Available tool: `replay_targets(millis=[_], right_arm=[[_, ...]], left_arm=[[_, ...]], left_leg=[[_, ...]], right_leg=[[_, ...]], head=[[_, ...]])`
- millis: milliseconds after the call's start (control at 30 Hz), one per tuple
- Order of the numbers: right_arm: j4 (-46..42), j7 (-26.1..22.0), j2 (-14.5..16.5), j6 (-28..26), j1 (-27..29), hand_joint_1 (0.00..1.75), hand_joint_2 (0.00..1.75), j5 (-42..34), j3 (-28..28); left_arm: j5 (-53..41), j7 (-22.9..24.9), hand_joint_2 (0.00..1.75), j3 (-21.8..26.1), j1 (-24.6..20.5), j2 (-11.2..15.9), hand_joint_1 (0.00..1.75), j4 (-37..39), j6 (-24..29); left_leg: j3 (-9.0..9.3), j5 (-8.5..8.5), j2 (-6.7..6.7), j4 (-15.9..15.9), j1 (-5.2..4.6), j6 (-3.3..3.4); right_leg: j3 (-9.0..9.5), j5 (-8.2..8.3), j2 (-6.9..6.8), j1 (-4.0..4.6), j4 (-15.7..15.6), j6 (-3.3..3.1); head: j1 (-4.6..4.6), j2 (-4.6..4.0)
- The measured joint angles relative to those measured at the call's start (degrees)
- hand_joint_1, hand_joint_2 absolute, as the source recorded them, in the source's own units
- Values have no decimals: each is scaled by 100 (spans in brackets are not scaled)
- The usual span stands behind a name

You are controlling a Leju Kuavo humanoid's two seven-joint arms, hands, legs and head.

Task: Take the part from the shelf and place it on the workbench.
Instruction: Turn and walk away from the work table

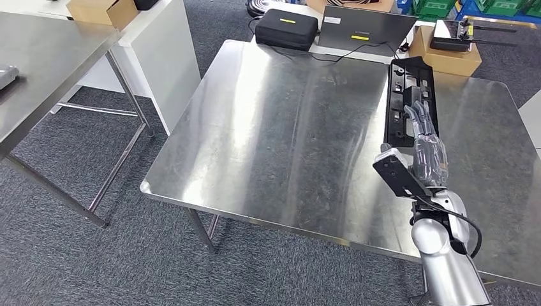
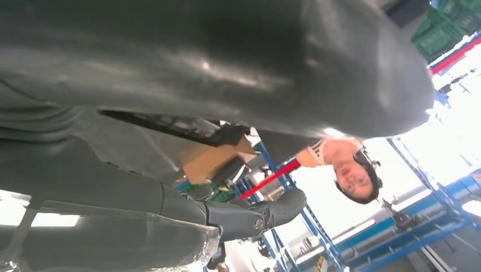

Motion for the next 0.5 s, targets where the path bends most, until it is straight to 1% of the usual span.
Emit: replay_targets(millis=[33, 67, 100, 133, 167, 200, 267, 300, 333, 367, 400, 433, 467, 500], right_arm=[[13, 32, 21, -3, 1, 0, 0, 31, 17], [21, 75, 53, -5, -8, 0, 0, 72, 39], [30, 123, 97, -8, -29, 0, 0, 120, 71], [37, 165, 150, -10, -57, 0, 0, 166, 109], [46, 204, 209, -8, -90, 0, 0, 206, 151], [61, 237, 271, -6, -131, 0, 0, 239, 197], [109, 272, 402, 11, -241, 0, 0, 277, 296], [146, 278, 472, 26, -324, 0, 0, 286, 355], [194, 279, 542, 41, -418, 0, 0, 292, 416], [255, 279, 610, 58, -519, 0, 0, 294, 480], [329, 279, 676, 75, -618, 0, 0, 295, 543], [410, 279, 737, 89, -705, 0, 0, 293, 605], [491, 279, 799, 102, -779, 0, 0, 290, 665], [561, 279, 853, 113, -840, 0, 0, 284, 716]], left_arm=[[-1, 10, 0, -1, 0, 0, 0, 0, -2], [-1, 21, 0, -1, -3, -1, 0, 0, -2], [2, 36, 0, -1, -8, -1, 0, 0, 4], [10, 55, 0, -1, -16, -3, 0, 1, 22], [22, 76, 0, -1, -24, -7, 0, 0, 50], [35, 98, 0, 0, -30, -13, 0, -1, 88], [55, 121, 0, 16, -35, -29, 0, -2, 185], [60, 124, 0, 40, -37, -38, 0, -2, 234], [63, 123, 0, 73, -39, -50, 0, -2, 280], [64, 120, 0, 113, -40, -61, 0, -2, 317], [64, 116, 0, 158, -40, -73, 0, -2, 348], [64, 111, 0, 200, -39, -83, 0, -2, 376], [64, 104, 0, 242, -39, -91, 0, -2, 402], [64, 95, 0, 279, -38, -98, 0, -2, 422]], left_leg=[[-7, 12, -2, 2, 2, -11], [-11, 22, -3, 8, 4, -24], [-22, 27, -3, 24, -10, -48], [-36, 34, -2, 40, -24, -77], [-53, 45, -1, 53, -36, -111], [-69, 62, 0, 58, -42, -154], [-96, 86, -1, 62, -16, -230], [-132, 26, -3, 126, -2, -268], [-207, -107, -4, 290, 9, -301], [-326, -309, -6, 574, 21, -333], [-480, -541, -5, 950, 29, -361], [-631, -734, -5, 1330, 37, -380], [-725, -841, -5, 1596, 43, -389], [-720, -841, -5, 1666, 46, -386]], right_leg=[[150, 104, -1, -11, -247, 51], [380, 246, -3, -25, -653, 100], [614, 376, -5, -32, -1080, 125], [792, 479, -3, -33, -1407, 114], [883, 535, 1, -27, -1584, 82], [902, 562, 5, -10, -1637, 33], [869, 618, 9, -9, -1635, -62], [850, 649, 8, -18, -1640, -108], [829, 678, 5, -33, -1649, -153], [803, 703, 1, -39, -1650, -189], [772, 723, -2, -30, -1648, -214], [739, 745, -5, -19, -1647, -230], [707, 767, -6, -8, -1645, -236], [680, 787, -7, 2, -1643, -233]], head=[[4, 0], [9, 0], [13, 0], [9, 0], [5, 0], [-1, 0], [-6, 0], [-14, 0], [-32, 0], [-51, 0], [-72, 0], [-83, 0], [-86, 0], [-89, 0]])
